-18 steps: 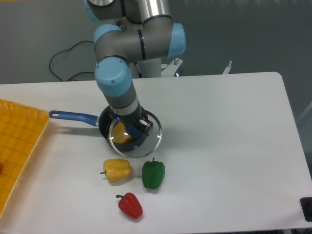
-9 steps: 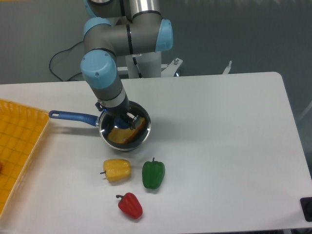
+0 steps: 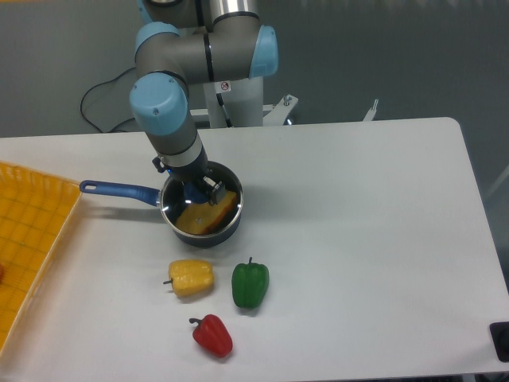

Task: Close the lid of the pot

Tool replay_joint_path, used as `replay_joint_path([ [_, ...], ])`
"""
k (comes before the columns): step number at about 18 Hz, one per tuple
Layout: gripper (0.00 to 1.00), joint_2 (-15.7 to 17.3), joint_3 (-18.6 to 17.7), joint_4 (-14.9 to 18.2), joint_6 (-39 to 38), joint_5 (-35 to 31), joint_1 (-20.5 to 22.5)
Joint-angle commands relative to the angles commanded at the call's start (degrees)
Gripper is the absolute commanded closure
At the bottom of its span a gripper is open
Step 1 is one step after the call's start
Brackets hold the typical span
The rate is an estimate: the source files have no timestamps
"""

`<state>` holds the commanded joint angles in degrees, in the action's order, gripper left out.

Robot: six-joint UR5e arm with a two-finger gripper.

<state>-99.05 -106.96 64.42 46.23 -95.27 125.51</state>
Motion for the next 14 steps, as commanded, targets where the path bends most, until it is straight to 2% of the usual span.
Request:
replay_joint_path([
  [9,0.55,1.05,-1.58,-0.09,1.58,0.09,-0.09],
  [14,0.55,0.79,-1.76,-1.41,1.14,0.0,-0.44],
])
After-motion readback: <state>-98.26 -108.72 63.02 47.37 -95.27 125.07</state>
